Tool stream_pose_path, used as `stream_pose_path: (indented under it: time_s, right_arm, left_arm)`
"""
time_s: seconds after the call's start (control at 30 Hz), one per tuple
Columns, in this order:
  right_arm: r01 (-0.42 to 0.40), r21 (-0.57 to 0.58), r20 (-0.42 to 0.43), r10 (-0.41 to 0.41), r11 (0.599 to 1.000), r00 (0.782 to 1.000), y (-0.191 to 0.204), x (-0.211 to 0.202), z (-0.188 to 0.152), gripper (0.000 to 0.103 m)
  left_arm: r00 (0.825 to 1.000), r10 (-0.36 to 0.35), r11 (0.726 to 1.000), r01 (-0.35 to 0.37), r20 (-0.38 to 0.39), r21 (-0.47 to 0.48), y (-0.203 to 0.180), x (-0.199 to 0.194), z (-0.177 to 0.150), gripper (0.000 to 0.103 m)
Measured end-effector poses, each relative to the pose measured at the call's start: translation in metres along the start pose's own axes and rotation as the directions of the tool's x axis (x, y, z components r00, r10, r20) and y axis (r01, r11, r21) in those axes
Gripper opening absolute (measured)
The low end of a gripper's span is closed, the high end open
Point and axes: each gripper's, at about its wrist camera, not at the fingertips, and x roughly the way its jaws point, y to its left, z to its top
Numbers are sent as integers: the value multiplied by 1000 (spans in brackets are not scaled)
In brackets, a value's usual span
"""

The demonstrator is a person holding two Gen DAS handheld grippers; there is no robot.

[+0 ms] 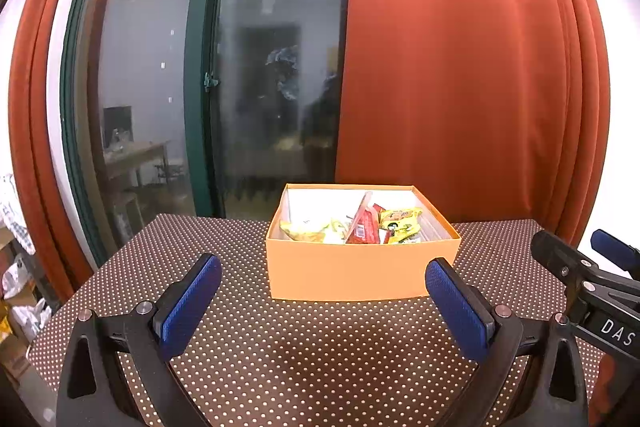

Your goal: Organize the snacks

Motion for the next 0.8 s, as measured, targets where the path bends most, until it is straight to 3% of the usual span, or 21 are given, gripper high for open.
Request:
stream_pose_path:
  time_s: [0.8]
  right_arm:
    - [6,-7,0,-6,1000,1000,-1,0,1,101]
  left_arm:
    - [1000,2,1000,-2,12,-1,-2,-3,-2,103]
